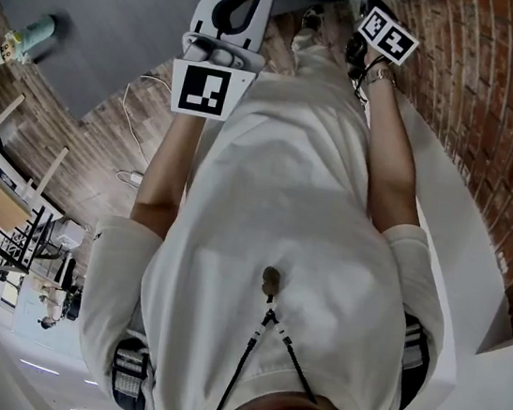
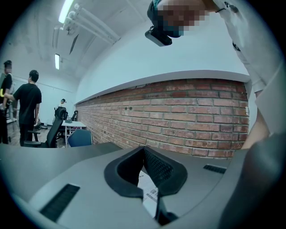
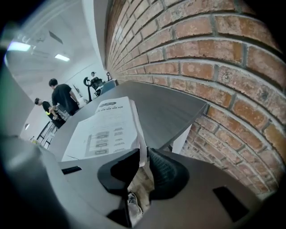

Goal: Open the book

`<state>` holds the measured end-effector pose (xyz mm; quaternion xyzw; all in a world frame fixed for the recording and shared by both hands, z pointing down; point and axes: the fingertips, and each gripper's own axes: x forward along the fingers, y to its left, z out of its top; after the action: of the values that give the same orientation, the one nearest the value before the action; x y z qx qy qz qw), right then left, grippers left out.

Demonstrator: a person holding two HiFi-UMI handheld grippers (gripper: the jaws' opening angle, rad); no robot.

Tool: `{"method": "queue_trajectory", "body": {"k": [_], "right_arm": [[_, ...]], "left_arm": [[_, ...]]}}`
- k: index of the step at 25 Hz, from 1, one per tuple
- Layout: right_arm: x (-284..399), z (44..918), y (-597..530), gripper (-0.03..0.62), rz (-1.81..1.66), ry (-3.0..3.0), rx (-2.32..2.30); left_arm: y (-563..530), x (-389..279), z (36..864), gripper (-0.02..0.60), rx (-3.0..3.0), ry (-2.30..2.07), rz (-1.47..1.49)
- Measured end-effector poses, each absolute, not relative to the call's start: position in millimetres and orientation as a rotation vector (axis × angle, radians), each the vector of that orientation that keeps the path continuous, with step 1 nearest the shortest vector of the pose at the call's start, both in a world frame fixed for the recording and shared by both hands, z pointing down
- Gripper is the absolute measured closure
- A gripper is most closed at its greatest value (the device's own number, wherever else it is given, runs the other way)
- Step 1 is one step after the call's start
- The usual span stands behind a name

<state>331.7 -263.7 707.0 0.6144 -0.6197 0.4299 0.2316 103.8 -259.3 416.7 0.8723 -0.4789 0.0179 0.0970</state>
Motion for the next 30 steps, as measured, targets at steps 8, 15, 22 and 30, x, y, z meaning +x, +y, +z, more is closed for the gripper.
{"method": "queue_trajectory", "body": {"k": [8, 15, 22, 30], "right_arm": [[339, 675, -263, 0.511, 1.149, -1.69, 1.861], [278, 627, -265, 0.545, 1.048, -1.871, 1.805], [176, 573, -259, 0.557, 0.831, -2.134, 1.603], [95, 492, -248, 0.559, 0.614, -2.355, 1.497]], "left_arm": [[-251, 92, 406, 0.558, 2.625, -1.387, 0.039], [-242, 76, 388, 0.558, 2.672, -1.344, 0.002], [-229, 47, 373, 0.558, 2.699, -1.333, -0.034], [-217, 3, 349, 0.558, 2.727, -1.368, -0.087]]}}
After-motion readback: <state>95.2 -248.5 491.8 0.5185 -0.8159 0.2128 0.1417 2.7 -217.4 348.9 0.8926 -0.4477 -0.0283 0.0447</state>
